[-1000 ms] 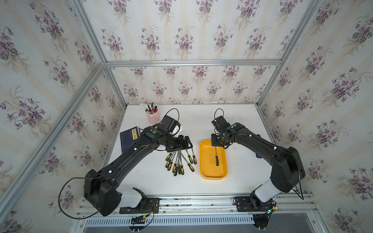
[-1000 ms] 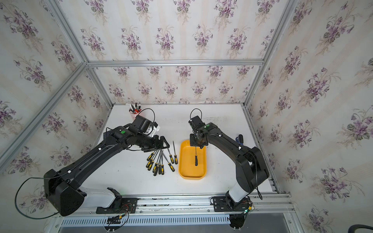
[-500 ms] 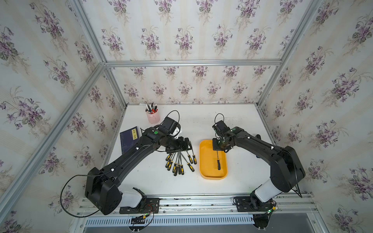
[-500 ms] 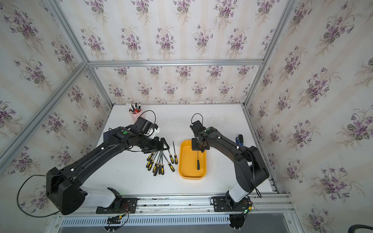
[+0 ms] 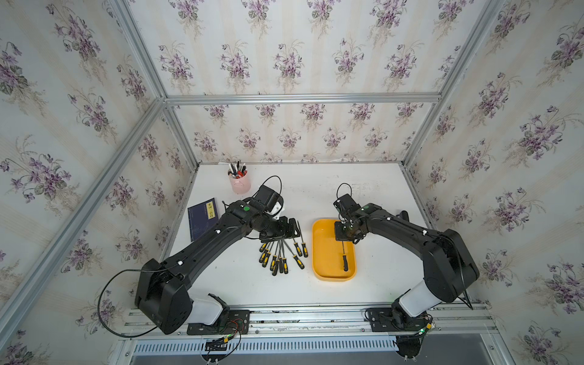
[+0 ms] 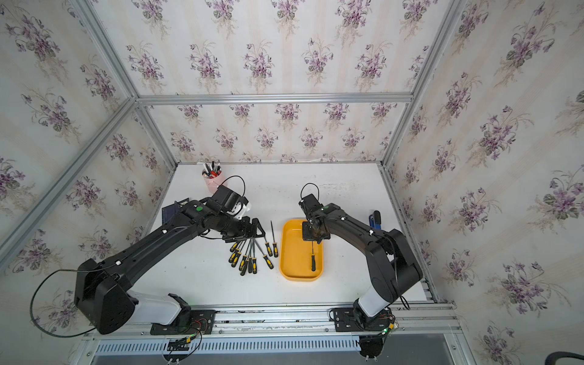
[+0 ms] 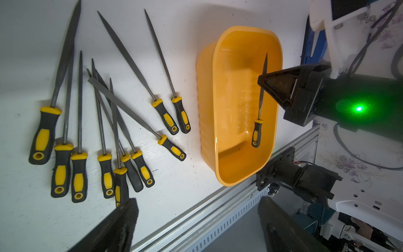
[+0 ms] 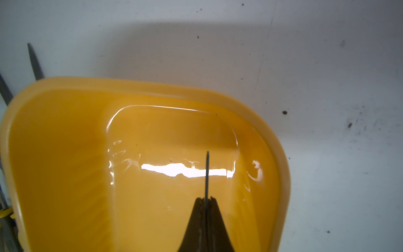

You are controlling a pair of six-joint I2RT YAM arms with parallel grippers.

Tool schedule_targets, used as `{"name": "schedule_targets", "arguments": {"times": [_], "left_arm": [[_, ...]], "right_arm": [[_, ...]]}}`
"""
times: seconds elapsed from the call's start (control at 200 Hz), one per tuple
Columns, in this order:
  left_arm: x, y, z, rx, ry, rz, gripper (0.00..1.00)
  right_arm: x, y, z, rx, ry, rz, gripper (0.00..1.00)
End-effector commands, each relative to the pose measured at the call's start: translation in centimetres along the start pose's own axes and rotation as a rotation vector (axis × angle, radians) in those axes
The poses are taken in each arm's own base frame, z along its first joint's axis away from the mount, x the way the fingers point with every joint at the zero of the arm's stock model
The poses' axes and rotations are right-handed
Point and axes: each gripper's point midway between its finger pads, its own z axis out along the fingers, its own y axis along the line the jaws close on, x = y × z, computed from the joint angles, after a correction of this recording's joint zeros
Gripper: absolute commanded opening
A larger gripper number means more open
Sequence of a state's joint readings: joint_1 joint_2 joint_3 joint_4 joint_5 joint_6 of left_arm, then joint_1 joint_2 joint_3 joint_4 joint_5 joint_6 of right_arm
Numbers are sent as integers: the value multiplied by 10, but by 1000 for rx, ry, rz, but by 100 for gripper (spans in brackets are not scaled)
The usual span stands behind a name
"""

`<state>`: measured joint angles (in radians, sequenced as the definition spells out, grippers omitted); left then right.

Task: Put the file tool into the storage box
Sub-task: Place the file tool in the storage box.

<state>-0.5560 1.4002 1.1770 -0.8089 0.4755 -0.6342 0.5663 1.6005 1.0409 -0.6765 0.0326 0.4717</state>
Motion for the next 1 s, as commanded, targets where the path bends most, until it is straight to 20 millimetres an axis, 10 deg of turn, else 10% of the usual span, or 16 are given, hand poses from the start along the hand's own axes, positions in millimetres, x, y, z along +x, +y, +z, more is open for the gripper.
{"name": "schedule_targets", "arguments": {"times": [0.0, 0.994], "left_arm": [[-3, 0, 2, 1, -7, 19, 91], [1, 13, 20, -29, 29, -4, 91]], "right_arm": [[2, 0, 1, -2, -3, -2, 0], [19, -9, 29, 27, 39, 10, 0]]}}
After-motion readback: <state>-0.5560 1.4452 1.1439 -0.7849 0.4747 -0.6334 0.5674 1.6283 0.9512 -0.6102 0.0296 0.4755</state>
